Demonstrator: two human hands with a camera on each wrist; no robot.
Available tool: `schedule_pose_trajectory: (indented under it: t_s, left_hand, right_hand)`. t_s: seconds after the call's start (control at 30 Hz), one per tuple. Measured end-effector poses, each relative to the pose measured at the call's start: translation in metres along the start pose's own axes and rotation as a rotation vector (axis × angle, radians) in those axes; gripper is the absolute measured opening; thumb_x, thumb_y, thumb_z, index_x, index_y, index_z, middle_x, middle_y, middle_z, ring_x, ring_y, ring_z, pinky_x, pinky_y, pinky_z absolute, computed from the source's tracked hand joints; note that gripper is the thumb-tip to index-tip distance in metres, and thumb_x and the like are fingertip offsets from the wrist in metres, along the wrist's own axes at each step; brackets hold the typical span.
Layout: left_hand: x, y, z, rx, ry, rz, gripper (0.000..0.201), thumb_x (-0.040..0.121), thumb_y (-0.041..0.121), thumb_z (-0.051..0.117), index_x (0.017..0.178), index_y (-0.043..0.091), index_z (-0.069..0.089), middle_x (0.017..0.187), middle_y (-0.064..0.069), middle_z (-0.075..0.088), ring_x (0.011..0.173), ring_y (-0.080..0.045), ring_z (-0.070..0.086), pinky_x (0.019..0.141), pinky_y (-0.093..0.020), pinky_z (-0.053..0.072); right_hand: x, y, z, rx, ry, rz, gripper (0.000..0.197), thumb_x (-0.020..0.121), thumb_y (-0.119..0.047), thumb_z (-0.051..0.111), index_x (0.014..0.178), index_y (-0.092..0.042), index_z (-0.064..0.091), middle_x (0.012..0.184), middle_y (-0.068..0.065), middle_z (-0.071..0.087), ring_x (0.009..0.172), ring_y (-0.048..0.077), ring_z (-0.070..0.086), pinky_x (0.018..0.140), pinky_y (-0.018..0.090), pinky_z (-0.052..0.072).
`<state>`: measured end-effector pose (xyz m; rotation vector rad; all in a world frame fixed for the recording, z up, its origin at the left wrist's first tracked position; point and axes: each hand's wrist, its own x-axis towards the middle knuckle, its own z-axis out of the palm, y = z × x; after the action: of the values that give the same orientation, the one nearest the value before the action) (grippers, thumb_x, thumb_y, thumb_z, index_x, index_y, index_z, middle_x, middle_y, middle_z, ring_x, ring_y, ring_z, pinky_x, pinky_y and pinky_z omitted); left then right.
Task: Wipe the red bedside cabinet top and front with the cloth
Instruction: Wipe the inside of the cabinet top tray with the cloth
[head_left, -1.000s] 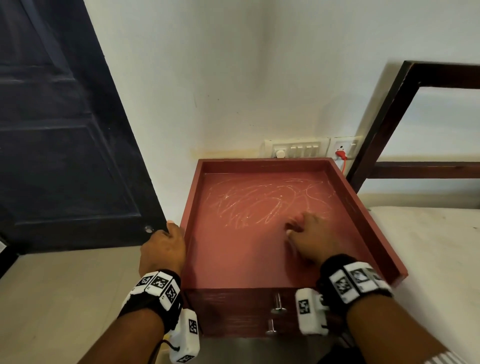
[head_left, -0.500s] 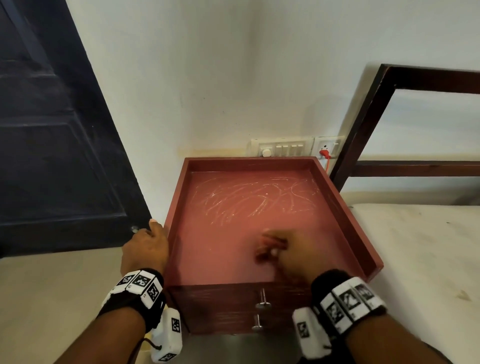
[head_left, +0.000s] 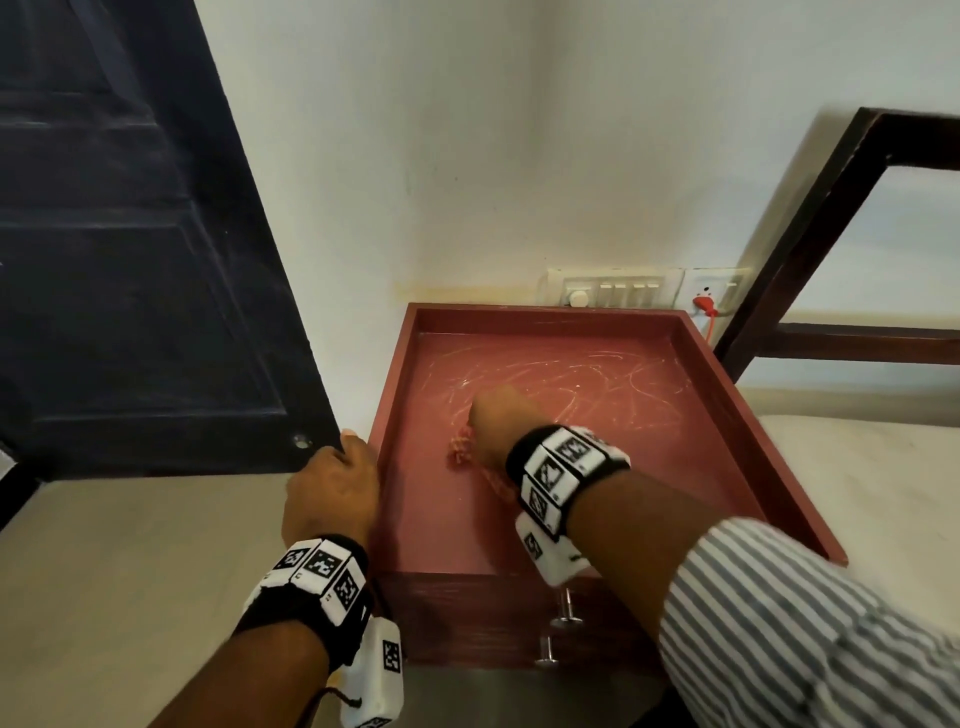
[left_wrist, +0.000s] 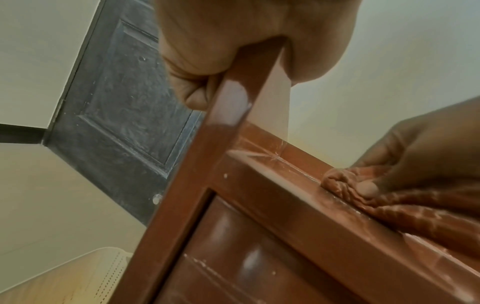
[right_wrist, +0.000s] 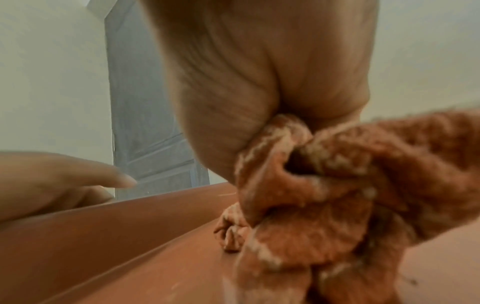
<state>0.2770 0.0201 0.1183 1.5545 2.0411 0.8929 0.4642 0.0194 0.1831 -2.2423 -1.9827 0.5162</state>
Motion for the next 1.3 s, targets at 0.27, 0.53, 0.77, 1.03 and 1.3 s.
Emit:
schedule_pose_trajectory:
  t_s: [0.27,0.53,0.77,1.03,1.3]
  left_hand:
    - [0.001,0.003,0.0,0.033,-0.002,-0.015,0.063,0.103,0.053,0.027,0.081,0.009,0.066,0.085,-0.015,0.065,0.079,-0.032,0.053,0.074,-0.038,0.042]
    - [-0.01,0.012,-0.009,0.101,-0.023,-0.006,0.064,0.103,0.053,0.026,0.101,0.006,0.07,0.104,-0.024,0.069,0.099,-0.043,0.064,0.083,-0.045,0.047]
    - [-0.019,0.013,-0.013,0.166,-0.016,0.024,0.06,0.103,0.054,0.028,0.106,0.006,0.065,0.105,-0.024,0.068,0.098,-0.044,0.065,0.088,-0.048,0.051]
    - [-0.009,0.007,-0.009,0.127,-0.025,0.026,0.059,0.102,0.054,0.029,0.098,0.008,0.066,0.1,-0.024,0.067,0.094,-0.044,0.064,0.086,-0.047,0.051]
    - [-0.002,0.007,-0.004,0.122,-0.056,-0.023,0.06,0.1,0.057,0.031,0.089,0.01,0.066,0.087,-0.014,0.06,0.086,-0.038,0.058,0.085,-0.045,0.048]
  right_hand:
    - [0.037,-0.001,0.0,-0.138,-0.018,-0.076,0.028,0.101,-0.019,0.055,0.12,-0.006,0.072,0.121,0.012,0.071,0.111,0.029,0.066,0.093,0.035,0.055]
    - [-0.064,-0.01,0.04,-0.096,-0.127,-0.328,0.037,0.096,-0.015,0.059,0.131,-0.009,0.065,0.128,0.013,0.066,0.112,0.032,0.064,0.096,0.045,0.055]
    - [-0.128,0.067,0.037,0.291,-0.051,-0.206,0.033,0.088,0.002,0.058,0.112,-0.016,0.073,0.1,-0.005,0.072,0.078,-0.007,0.063,0.077,0.011,0.05]
    - [-0.063,0.157,-0.045,-0.049,0.008,0.327,0.02,0.1,-0.012,0.054,0.111,-0.01,0.071,0.113,0.005,0.07,0.091,0.019,0.063,0.084,0.023,0.048]
    - [0.021,0.12,-0.032,-0.243,-0.001,0.148,0.023,0.1,-0.022,0.055,0.108,-0.009,0.073,0.111,0.011,0.072,0.105,0.029,0.067,0.092,0.037,0.055]
